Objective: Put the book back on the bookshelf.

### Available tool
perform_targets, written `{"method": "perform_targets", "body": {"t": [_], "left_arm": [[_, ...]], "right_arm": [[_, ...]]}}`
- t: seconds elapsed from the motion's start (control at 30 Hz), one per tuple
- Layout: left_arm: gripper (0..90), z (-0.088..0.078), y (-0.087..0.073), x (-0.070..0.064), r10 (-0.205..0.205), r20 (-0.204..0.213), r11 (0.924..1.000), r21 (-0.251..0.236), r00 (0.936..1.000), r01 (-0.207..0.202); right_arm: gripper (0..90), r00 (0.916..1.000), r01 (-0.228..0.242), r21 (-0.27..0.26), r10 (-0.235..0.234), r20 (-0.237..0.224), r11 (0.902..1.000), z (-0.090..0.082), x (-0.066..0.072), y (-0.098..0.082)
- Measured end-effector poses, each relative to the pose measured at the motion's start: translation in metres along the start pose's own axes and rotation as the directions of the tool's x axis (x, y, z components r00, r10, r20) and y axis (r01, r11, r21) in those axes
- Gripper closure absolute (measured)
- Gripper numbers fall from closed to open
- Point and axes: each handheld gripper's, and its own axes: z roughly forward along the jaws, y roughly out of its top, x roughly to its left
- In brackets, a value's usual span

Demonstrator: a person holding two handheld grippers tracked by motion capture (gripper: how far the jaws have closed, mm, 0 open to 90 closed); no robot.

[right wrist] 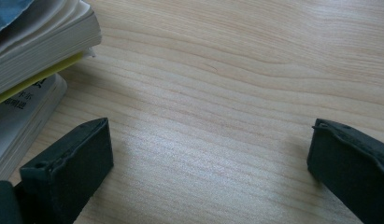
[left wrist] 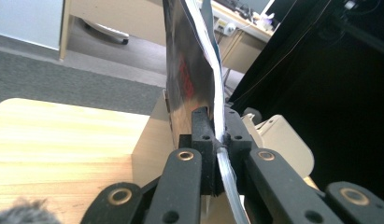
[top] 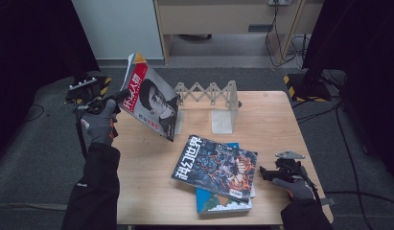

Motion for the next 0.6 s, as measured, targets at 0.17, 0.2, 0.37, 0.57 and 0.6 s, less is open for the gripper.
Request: {"method": "perform_targets", "body": {"t": [0.17,0.2,0.37,0.57,0.6], "left_arm": [[85.7,0.01,-0.003,-0.009,0.051,-0.041,0.9984,0.028,0.9979,-0.049],[85.7,0.01,-0.003,-0.009,0.051,-0.041,0.9984,0.028,0.9979,-0.049],[85.8,0.015,-0.004,-0.015,0.091,-0.078,0.9953,0.04,0.9928,-0.088],[85.8,0.025,-0.004,-0.021,0.108,-0.104,0.993,0.058,0.9887,-0.103],[85.8,0.029,-0.006,-0.022,0.115,-0.11,0.9917,0.071,0.9873,-0.107]], "right_arm": [[0.6,1.0,0.0,-0.001,0.0,-0.001,1.0,0.0,0.0,0.0],[0.6,1.0,0.0,-0.001,0.0,-0.001,1.0,0.0,0.0,0.0],[0.6,1.0,-0.003,-0.001,0.003,0.001,1.0,0.0,0.0,0.0],[0.6,1.0,-0.004,-0.001,0.004,0.001,1.0,0.0,0.0,0.0],[0.6,1.0,-0.004,-0.001,0.004,0.001,1.0,0.0,0.0,0.0]]}}
